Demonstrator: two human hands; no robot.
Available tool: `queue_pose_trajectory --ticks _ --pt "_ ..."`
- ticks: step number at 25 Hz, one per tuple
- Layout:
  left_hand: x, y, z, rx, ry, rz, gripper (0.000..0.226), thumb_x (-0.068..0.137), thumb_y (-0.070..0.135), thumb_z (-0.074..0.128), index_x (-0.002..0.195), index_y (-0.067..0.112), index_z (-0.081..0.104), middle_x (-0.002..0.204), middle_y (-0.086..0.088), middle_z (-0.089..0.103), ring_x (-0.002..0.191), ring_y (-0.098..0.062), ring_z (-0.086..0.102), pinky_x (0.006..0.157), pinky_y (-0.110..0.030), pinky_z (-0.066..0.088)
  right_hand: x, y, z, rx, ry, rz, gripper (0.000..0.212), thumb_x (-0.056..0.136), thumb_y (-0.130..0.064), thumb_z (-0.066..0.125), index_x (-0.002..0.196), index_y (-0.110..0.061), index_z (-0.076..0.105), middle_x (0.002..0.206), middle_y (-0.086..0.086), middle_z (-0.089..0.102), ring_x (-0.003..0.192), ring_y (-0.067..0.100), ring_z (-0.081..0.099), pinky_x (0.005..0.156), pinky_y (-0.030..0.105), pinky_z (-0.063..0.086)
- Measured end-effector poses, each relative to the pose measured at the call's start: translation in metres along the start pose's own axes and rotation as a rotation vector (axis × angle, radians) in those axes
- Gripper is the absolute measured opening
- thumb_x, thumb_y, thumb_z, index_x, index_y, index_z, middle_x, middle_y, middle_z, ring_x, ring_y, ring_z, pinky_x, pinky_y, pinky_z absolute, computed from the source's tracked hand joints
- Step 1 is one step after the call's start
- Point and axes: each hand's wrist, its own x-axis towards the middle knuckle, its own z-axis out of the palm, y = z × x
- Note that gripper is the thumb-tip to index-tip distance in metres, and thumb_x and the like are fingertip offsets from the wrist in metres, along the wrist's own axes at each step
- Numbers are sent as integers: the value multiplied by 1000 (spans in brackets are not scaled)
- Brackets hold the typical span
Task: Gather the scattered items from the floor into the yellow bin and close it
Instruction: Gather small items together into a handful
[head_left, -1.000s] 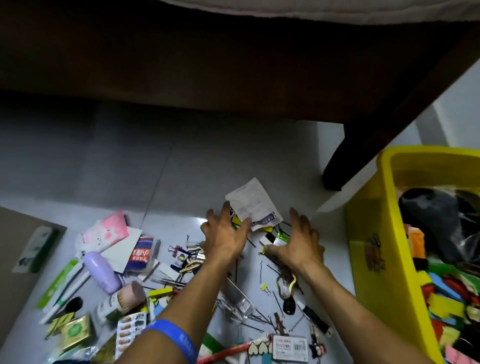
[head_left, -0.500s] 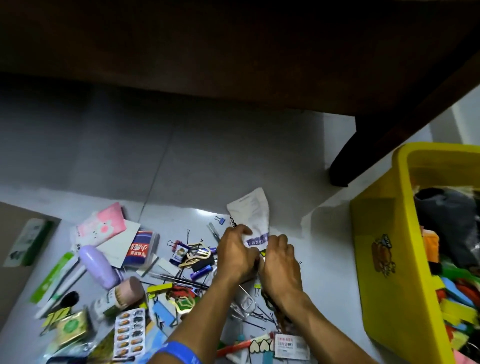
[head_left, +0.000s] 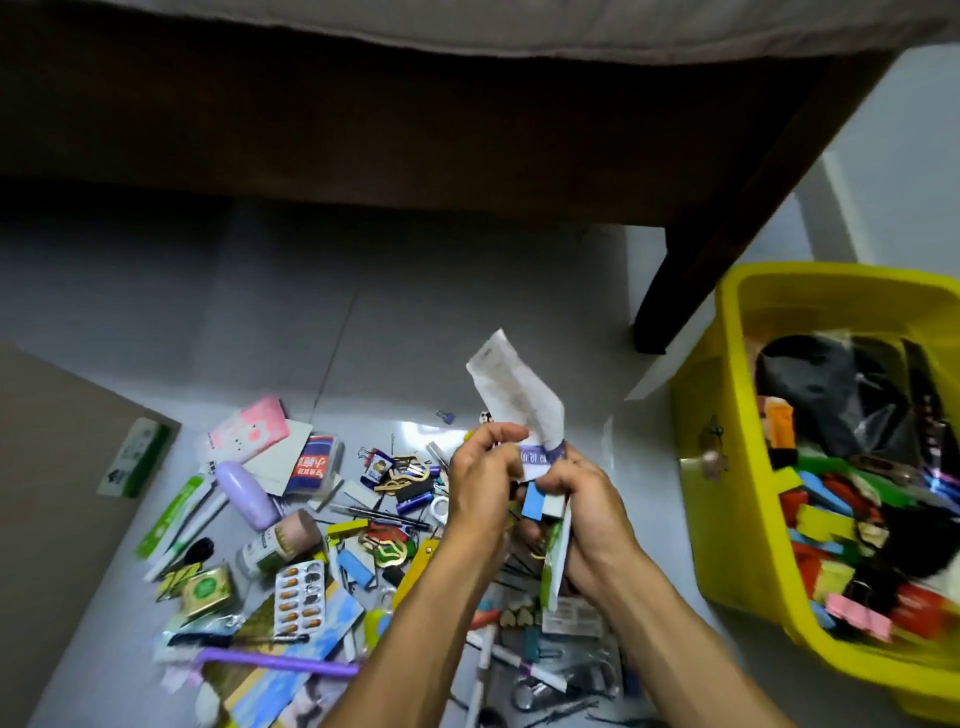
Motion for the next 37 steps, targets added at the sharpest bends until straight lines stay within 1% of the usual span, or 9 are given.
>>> queue_pose_trajectory --ticks 7,13,17,21,24,26,30,32,37 --pt "-96 22 140 141 -314 137 24 70 2 53 83 16 68 62 3 66 52 -11 55 46 -18 43 -114 -121 -72 -62 272 -309 39 68 1 43 90 -15 71 78 15 63 55 22 53 40 25 37" --pt "-91 7 198 356 -352 55 42 87 7 58 126 22 58 121 -6 62 98 -23 68 81 -35 56 -111 -181 -127 -307 595 -288 14 86 -18 59 97 -12 65 88 9 66 76 26 63 58 32 51" --pt "-80 4 161 342 -372 115 38 89 15 57 125 26 63 116 0 68 104 -15 66 92 -34 54 -98 -166 -122 -391 536 -325 34 94 -31 55 126 -20 58 122 4 63 101 19 61 78 33 47" --pt "-83 1 112 416 -385 233 36 90 16 59 124 24 65 99 23 68 92 9 62 75 -7 48 -97 -122 -83 -698 483 -548 39 96 -26 53 134 -22 55 130 -1 58 112 14 55 92 31 46" --pt "-69 -10 55 387 -193 204 35 91 14 57 122 26 65 117 8 66 108 -7 60 97 -29 50 -86 -77 -40 -895 324 -677 28 93 -15 56 120 -21 63 113 -5 63 98 3 57 76 4 41" --pt "-58 -18 10 367 -84 150 35 91 11 56 122 24 65 120 4 65 108 -9 60 95 -30 49 -70 -46 -17 -966 220 -631 25 92 -12 59 113 -23 65 108 -5 65 92 0 59 66 1 40" --pt "-26 -42 -80 408 98 40 34 90 6 57 118 24 65 120 1 67 91 -7 62 76 -19 49 -16 31 -3 -1184 30 -274 24 88 -16 63 111 -23 66 116 -1 67 95 13 63 80 23 51" --pt "-10 -55 -116 505 179 11 34 88 9 60 117 27 66 121 2 66 95 -9 61 81 -21 48 7 60 -6 -1332 -47 -131 33 86 -19 65 119 -26 62 123 -1 64 99 17 62 86 31 50" --pt "32 -57 -161 786 229 54 52 84 17 68 133 27 55 131 -1 60 114 -19 58 97 -38 50 76 78 8 -1698 17 -302 70 82 -29 67 144 -32 34 154 2 32 126 26 45 100 40 44"
